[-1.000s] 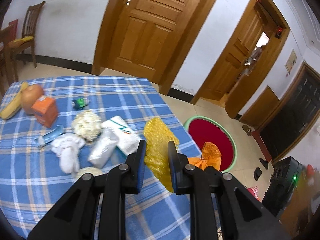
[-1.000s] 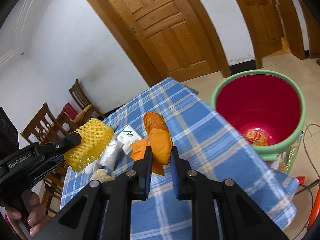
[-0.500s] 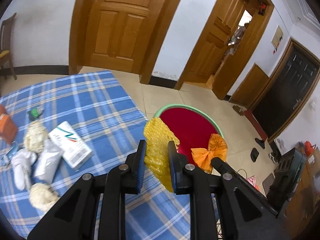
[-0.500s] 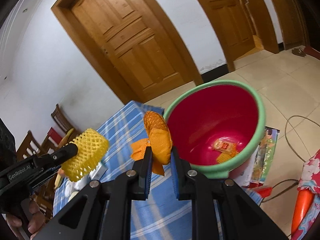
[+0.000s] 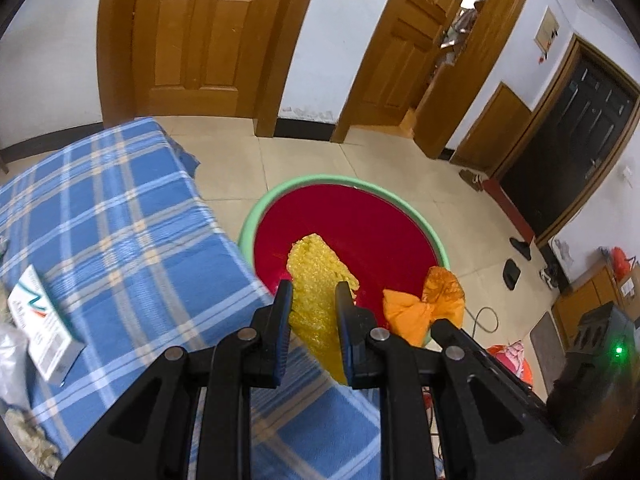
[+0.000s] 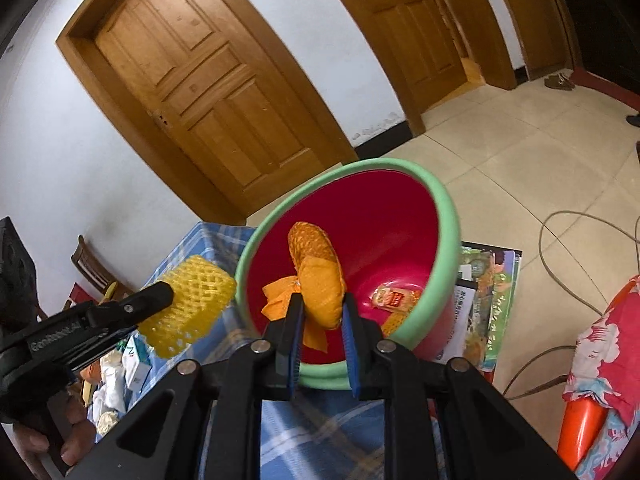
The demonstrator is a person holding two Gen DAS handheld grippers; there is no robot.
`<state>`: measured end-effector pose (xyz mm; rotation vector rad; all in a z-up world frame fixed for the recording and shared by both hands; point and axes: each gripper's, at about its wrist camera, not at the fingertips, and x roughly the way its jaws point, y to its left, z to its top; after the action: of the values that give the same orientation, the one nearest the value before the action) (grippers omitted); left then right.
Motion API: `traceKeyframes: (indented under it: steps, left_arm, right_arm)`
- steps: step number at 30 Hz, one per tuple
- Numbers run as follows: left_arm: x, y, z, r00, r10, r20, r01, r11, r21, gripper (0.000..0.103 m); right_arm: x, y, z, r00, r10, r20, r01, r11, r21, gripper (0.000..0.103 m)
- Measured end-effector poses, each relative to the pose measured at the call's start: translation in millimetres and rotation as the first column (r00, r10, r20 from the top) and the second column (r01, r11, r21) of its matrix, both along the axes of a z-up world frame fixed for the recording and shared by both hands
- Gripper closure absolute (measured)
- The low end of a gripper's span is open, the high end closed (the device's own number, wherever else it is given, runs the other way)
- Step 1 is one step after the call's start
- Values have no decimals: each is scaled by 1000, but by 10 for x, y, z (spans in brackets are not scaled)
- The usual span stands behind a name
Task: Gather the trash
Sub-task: 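Carry both items over the red bucket and open both tools to drop them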
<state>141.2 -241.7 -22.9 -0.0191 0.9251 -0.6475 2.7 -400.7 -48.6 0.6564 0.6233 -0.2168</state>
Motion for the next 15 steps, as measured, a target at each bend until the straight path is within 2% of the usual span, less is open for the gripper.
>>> traceKeyframes:
  steps: [2, 5, 6, 10, 15]
  left_arm:
    - [12, -55, -30, 1000, 11, 15, -11, 1000, 27, 79]
    - [36, -54, -62, 1000, 26, 11, -27, 999, 37, 60]
    - [48, -37, -66, 1000, 30, 7, -31, 999, 29, 58]
    - [56, 28, -42, 999, 46, 15, -47, 998, 35, 54]
    - [13, 184, 55, 997, 76, 28, -76, 997, 18, 52]
  right_arm:
    - [-1, -40, -17, 1000, -9, -5, 9, 1000, 2, 80]
    - [-8, -81, -25, 1000, -17, -6, 17, 1000, 8, 78]
    - [-3, -91, -25, 1000, -18, -8, 18, 1000, 5, 77]
    - [-3, -98, -27, 1000, -20, -9, 20, 1000, 4, 63]
    - [-7, -52, 13, 1000, -11, -2, 11, 1000, 6, 61]
